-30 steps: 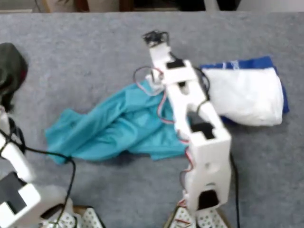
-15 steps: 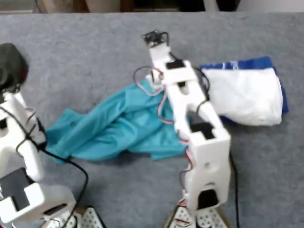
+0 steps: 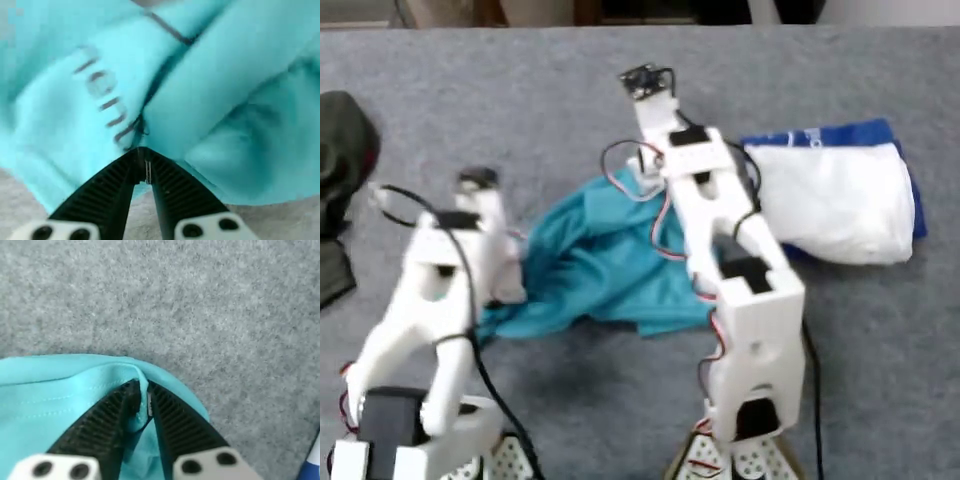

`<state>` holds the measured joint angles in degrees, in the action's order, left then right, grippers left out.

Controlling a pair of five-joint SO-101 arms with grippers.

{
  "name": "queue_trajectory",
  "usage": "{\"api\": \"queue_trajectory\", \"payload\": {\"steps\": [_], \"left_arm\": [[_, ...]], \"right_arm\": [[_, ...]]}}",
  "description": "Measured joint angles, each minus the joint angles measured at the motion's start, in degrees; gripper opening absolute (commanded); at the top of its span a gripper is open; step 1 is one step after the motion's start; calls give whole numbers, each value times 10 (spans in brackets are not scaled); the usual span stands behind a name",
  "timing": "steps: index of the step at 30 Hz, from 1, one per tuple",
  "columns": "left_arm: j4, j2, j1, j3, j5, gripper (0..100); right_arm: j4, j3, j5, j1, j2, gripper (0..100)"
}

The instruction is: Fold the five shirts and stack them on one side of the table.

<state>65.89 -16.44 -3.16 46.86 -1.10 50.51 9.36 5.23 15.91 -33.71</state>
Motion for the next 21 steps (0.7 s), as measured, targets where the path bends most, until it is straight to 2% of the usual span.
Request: {"api": "queue_trajectory", "payload": {"steps": [2, 7, 11, 15, 21], "left_arm": [[-27, 0, -48, 37, 18, 22], [-33, 0, -168, 74, 85, 22], [-24, -13, -196, 72, 84, 22], [36, -63, -126, 7, 56, 24], [185, -131, 55, -170, 56, 29]], "right_arm": [[0, 0, 0, 0, 0, 2], [0, 0, 0, 0, 0, 2], [-1, 6, 3, 0, -14, 2], [-1, 7, 3, 0, -15, 2], [-1, 9, 5, 0, -18, 2]]}}
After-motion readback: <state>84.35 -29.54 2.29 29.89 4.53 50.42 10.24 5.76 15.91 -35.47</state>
